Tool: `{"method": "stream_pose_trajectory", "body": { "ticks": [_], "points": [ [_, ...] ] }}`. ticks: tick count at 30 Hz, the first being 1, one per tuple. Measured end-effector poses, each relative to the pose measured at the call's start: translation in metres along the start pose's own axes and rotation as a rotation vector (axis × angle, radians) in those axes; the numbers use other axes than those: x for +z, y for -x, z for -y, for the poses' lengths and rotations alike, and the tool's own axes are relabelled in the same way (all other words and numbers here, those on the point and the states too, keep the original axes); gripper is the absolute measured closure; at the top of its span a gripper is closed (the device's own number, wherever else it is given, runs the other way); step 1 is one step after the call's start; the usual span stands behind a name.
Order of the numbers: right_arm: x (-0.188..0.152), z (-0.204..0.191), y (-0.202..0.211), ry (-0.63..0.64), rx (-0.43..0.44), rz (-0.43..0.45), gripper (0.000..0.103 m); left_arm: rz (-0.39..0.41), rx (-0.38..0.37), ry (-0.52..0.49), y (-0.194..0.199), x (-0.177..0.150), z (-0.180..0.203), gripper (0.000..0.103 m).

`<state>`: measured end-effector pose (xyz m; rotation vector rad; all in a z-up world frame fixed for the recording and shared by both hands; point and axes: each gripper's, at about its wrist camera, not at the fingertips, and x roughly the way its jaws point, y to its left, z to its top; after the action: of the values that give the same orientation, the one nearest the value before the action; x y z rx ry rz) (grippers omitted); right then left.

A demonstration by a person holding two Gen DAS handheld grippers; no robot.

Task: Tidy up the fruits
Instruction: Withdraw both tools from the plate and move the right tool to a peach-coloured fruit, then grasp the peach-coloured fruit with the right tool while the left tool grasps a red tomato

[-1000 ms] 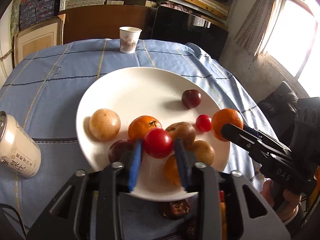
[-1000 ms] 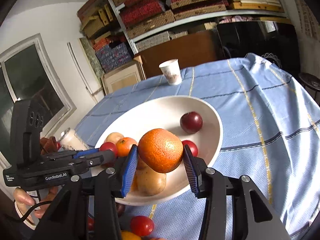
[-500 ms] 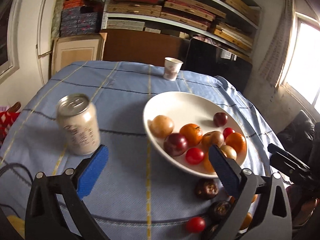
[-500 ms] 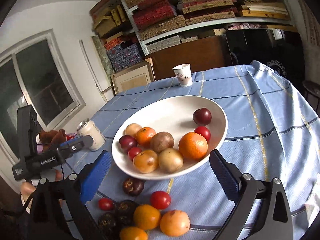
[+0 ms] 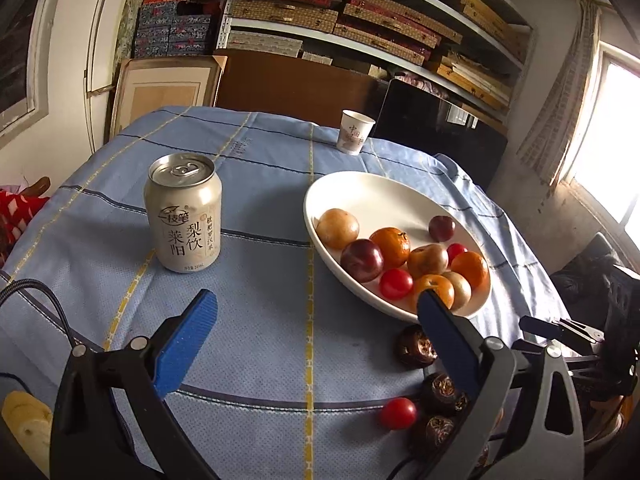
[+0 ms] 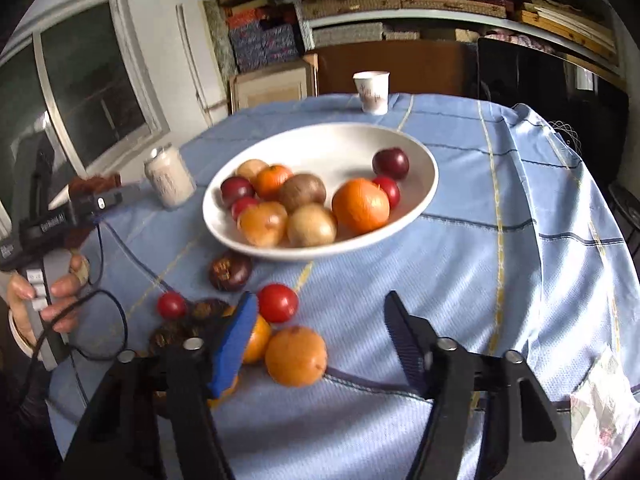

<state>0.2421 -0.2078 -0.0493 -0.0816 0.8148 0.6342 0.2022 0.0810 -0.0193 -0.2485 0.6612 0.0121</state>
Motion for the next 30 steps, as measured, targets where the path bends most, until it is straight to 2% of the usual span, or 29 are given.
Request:
{"method": "stream_pose_trajectory", "body": {
  "ticks": [7,12,16,24,27,30],
  "points": [
    [-0.011,-0.015,-0.007,0.096,0.031,-0.065,0.050,-0.012,0.002,-0.012,0.000,-0.004,0.001,0.005],
    [-0.013,-0.014,-0.012,0.091,0.023,-0.096,0.058,-0.022,-0.007,0.000,0.001,-0.005,-0.002,0.005],
    [-0.014,-0.016,-0.013,0.097,0.032,-0.103,0.060,-0.024,-0.006,-0.002,0.000,-0.005,-0.002,0.005],
    [-0.016,-0.021,-0.023,0.116,0.004,-0.117,0.061,-0.025,-0.007,-0.017,0.001,-0.006,0.000,0.005],
    [-0.017,-0.024,-0.026,0.130,-0.011,-0.125,0.064,-0.024,-0.004,-0.023,0.002,-0.007,0.000,0.005],
    [-0.016,-0.020,-0.022,0.098,0.015,-0.112,0.064,-0.029,0.001,-0.035,0.001,-0.005,0.000,0.005]
  ]
}}
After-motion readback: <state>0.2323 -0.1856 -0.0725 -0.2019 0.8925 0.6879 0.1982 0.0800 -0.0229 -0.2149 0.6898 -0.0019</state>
